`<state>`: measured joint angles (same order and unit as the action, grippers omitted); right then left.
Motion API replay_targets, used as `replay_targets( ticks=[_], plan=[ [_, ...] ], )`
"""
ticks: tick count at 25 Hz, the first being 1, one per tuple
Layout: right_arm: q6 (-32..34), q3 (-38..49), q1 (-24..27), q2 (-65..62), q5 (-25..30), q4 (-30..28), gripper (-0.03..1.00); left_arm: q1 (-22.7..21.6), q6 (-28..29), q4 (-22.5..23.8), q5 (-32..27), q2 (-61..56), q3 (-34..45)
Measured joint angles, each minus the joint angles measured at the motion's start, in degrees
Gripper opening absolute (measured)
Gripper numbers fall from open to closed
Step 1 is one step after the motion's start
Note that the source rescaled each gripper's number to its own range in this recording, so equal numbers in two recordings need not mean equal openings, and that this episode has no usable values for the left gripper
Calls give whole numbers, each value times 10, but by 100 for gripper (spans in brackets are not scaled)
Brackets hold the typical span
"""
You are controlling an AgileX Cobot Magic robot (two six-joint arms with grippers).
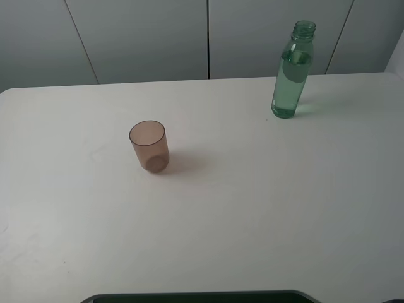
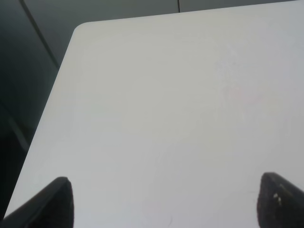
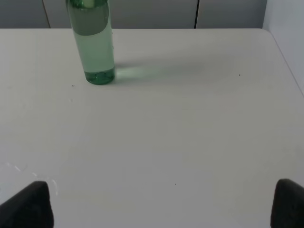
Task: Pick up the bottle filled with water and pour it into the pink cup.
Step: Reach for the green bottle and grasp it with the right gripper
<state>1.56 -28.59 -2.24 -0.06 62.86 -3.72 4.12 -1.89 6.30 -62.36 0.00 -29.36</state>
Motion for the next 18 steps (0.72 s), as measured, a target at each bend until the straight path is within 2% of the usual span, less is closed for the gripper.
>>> replay_targets(
  ticks=[18],
  plan=[
    [0,0,0,0,0,0,99,0,0,0,0,0,0]
  ],
)
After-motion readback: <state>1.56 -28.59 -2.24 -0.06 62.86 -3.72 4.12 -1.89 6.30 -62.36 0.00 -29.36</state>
